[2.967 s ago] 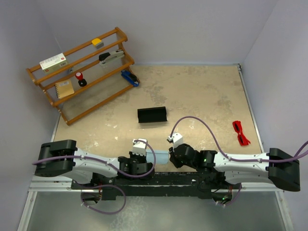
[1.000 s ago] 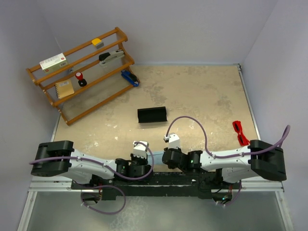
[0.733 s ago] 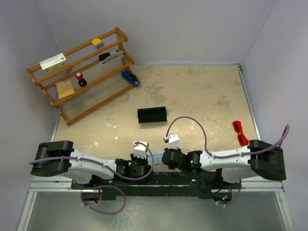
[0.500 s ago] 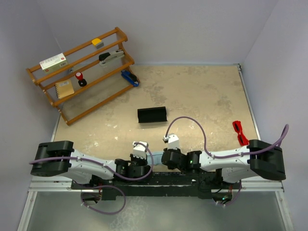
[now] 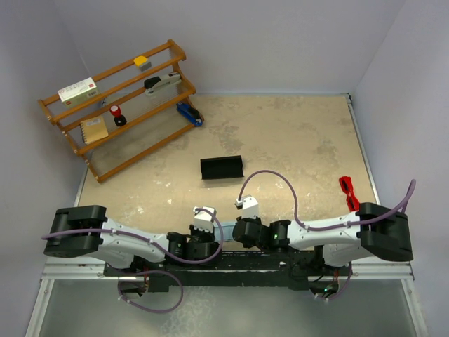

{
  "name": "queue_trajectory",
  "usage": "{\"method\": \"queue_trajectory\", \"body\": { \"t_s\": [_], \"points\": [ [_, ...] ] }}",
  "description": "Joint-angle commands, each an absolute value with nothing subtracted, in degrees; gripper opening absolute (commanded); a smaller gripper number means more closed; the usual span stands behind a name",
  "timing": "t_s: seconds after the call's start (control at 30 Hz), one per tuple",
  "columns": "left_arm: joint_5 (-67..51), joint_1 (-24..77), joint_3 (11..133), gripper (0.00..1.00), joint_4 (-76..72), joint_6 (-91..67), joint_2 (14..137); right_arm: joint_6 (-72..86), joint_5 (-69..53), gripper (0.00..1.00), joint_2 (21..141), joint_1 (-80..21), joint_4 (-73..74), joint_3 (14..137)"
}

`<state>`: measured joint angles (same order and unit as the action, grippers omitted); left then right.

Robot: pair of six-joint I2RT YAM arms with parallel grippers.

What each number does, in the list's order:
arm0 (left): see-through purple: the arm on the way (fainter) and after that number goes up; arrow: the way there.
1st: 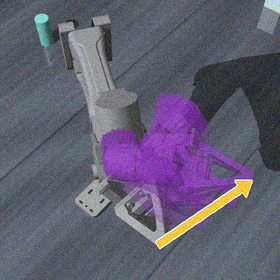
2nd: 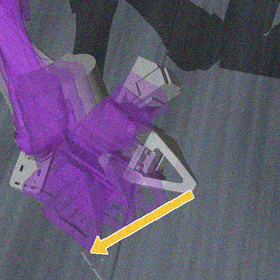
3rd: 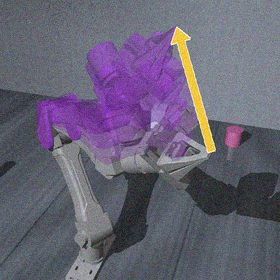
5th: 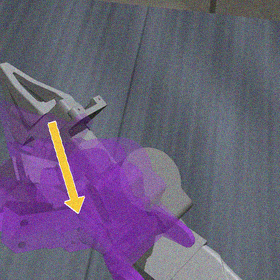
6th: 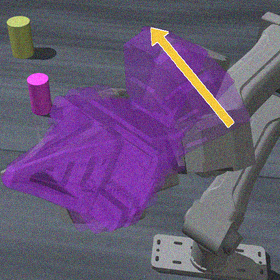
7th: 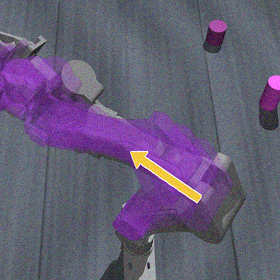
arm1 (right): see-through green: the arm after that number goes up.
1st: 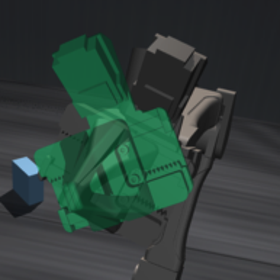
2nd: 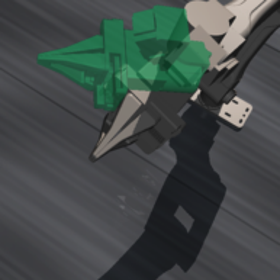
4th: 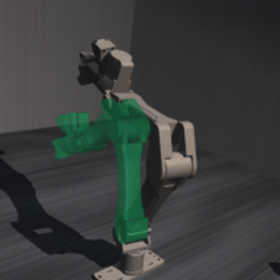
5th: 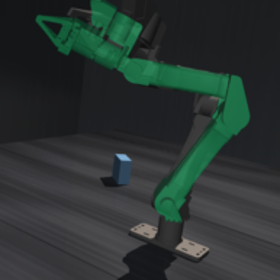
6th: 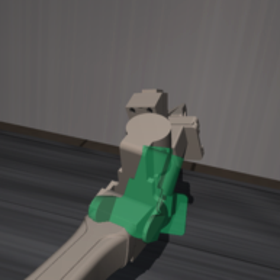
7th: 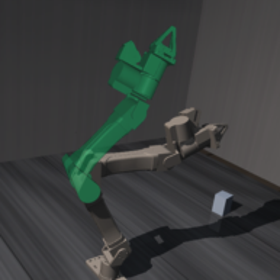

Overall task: Organize the sunglasses
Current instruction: Pick up the glasses cleaning cloth from the center of the board.

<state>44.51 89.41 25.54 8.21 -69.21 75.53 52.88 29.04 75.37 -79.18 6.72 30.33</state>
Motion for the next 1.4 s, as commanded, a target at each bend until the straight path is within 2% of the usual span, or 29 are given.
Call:
{"method": "queue_trajectory", "body": {
  "t_s": [0.0, 0.13, 0.67, 1.0, 1.37],
  "points": [
    [45.5, 90.07, 25.21, 0.0, 7.65, -69.08, 73.92, 54.51, 29.86, 0.15, 76.28, -79.63, 7.77, 31.62],
    [45.6, 90.15, 25.21, 0.0, 7.65, -69.21, 74.07, 54.78, 30.4, 0.0, 75.84, -79.63, 8.44, 31.62],
    [47.83, 90.18, 25.75, 0.0, 6.51, -68.3, 71.82, 52.24, 33.46, 0.0, 71.61, -79.63, 12.27, 34.23],
    [50.76, 89.82, 30.23, 0.0, 11.47, -66.81, 70.56, 49.92, 33.66, 0.0, 70.47, -79.48, 13.7, 36.17],
    [47.13, 81.43, 33.62, 0.0, 11.75, -60.36, 69.65, 44.43, 30.51, 0.0, 69.38, -73.23, 11.3, 37.6]
  ]
}}
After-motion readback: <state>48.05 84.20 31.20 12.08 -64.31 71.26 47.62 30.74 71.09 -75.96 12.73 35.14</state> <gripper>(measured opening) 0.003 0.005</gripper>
